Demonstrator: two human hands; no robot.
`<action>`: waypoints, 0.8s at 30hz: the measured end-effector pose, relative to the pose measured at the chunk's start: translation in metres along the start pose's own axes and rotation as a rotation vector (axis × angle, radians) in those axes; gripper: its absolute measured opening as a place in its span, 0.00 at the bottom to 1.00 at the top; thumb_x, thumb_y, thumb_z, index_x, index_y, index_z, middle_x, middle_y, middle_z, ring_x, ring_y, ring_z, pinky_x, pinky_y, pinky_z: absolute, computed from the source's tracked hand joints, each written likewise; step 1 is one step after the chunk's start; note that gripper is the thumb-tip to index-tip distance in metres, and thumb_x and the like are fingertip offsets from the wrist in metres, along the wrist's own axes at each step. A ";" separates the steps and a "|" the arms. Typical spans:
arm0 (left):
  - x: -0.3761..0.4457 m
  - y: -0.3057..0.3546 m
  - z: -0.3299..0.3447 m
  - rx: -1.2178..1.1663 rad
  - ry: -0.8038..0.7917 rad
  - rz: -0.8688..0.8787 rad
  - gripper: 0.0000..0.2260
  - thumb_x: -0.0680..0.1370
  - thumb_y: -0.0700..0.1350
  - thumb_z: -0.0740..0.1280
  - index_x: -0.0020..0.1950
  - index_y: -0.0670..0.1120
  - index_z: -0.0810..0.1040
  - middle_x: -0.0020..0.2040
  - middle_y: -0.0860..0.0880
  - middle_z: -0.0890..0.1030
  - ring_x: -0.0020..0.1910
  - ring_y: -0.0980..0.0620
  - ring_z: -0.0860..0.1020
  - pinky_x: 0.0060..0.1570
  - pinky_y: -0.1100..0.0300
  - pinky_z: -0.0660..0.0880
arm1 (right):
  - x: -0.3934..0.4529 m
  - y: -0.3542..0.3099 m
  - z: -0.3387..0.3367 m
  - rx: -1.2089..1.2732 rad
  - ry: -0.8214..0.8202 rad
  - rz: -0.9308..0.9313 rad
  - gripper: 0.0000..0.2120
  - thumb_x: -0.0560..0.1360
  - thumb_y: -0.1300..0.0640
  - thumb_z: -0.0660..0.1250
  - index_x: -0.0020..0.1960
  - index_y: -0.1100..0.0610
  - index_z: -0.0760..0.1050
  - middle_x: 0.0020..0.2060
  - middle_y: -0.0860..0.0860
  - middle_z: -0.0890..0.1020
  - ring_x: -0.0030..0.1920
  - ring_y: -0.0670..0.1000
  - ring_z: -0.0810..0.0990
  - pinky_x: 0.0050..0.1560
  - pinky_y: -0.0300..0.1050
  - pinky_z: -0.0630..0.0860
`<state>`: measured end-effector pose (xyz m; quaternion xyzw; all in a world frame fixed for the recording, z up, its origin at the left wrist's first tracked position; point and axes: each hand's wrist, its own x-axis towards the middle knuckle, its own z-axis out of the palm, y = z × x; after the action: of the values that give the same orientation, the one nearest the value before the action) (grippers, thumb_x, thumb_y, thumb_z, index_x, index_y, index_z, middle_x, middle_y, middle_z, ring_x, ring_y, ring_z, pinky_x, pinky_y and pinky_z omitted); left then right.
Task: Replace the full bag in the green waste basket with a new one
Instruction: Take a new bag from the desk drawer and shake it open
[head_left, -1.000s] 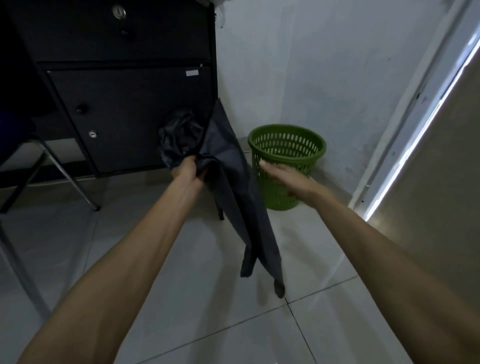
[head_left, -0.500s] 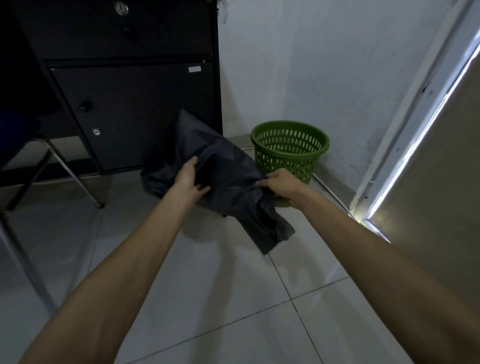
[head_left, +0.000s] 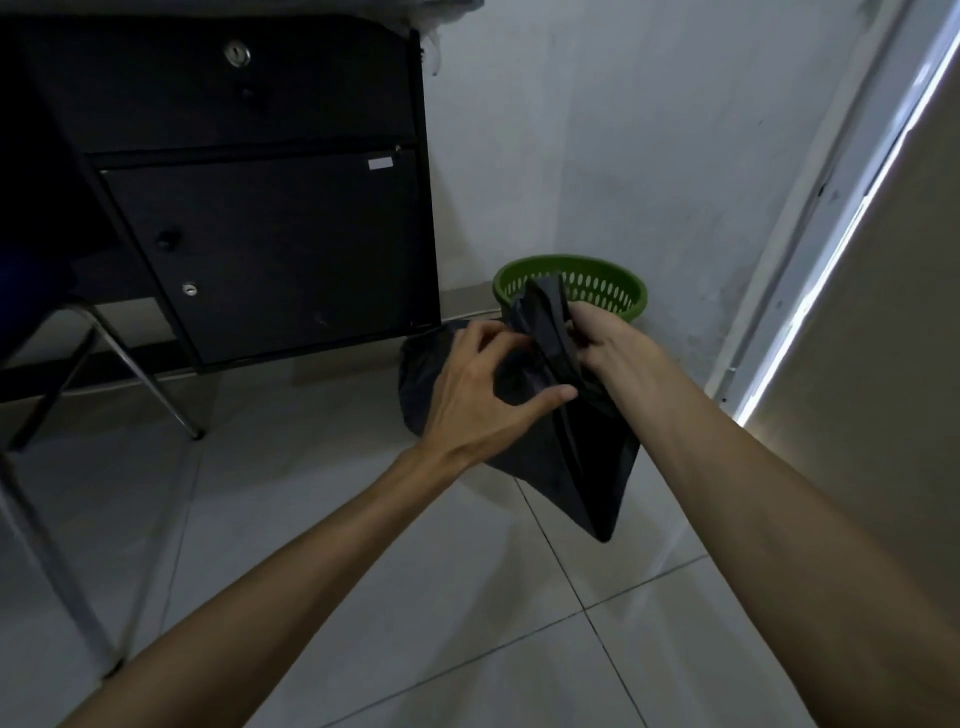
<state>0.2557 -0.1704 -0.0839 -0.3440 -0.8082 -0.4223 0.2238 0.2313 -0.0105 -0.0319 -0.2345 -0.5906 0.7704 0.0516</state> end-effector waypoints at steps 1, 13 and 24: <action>0.002 0.003 0.001 0.013 0.009 0.017 0.24 0.69 0.68 0.69 0.53 0.52 0.81 0.53 0.55 0.72 0.56 0.55 0.71 0.52 0.62 0.72 | -0.002 -0.001 0.001 0.024 -0.005 -0.002 0.16 0.82 0.63 0.55 0.36 0.62 0.70 0.17 0.53 0.76 0.18 0.49 0.77 0.17 0.36 0.72; 0.047 0.025 -0.019 -0.201 0.016 -0.349 0.08 0.77 0.39 0.63 0.41 0.37 0.78 0.35 0.48 0.79 0.33 0.55 0.76 0.33 0.59 0.72 | -0.036 -0.033 0.000 -0.061 -0.184 0.002 0.25 0.75 0.40 0.66 0.49 0.65 0.75 0.41 0.60 0.82 0.43 0.53 0.83 0.49 0.43 0.82; 0.113 0.028 -0.034 -0.367 0.055 -0.540 0.09 0.80 0.44 0.64 0.44 0.45 0.81 0.43 0.47 0.83 0.42 0.51 0.82 0.39 0.60 0.79 | -0.079 -0.092 -0.030 -0.749 -0.026 -0.445 0.08 0.78 0.56 0.67 0.49 0.59 0.82 0.39 0.55 0.81 0.38 0.51 0.80 0.39 0.46 0.83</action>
<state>0.2044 -0.1464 0.0228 -0.1405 -0.7743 -0.6142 0.0597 0.2952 0.0151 0.0718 -0.0943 -0.8661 0.4760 0.1201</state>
